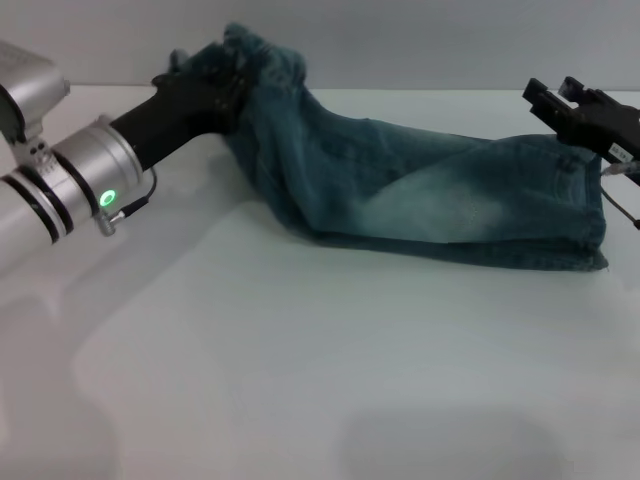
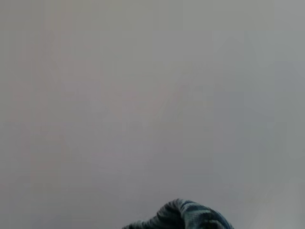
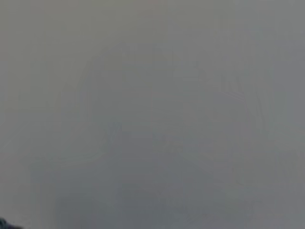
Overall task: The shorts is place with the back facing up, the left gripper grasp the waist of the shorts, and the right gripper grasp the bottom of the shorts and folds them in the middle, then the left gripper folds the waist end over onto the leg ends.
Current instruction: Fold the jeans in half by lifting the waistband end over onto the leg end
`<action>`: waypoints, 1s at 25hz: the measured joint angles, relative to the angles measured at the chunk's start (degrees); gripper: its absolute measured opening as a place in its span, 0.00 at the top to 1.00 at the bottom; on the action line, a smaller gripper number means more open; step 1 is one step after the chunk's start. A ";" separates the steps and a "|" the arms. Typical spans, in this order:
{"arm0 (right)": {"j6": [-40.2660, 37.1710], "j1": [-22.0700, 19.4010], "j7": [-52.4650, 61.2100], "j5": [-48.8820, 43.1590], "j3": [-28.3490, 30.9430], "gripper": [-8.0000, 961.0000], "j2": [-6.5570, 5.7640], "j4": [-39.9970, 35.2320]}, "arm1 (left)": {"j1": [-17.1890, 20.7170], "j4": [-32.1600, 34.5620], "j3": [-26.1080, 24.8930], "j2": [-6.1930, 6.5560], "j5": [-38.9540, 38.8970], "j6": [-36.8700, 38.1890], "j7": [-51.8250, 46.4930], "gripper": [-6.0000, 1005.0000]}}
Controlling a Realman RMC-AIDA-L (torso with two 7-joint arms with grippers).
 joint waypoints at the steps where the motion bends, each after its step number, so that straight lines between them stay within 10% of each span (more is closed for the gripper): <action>1: 0.00 0.00 0.00 0.00 0.00 0.40 0.00 0.00 | -0.10 0.26 0.30 0.01 0.00 0.73 -0.38 0.86; 25: 8.80 8.45 -0.05 -0.65 -7.35 0.40 0.48 10.35 | -3.02 2.44 2.65 -0.09 0.03 9.43 -6.74 0.87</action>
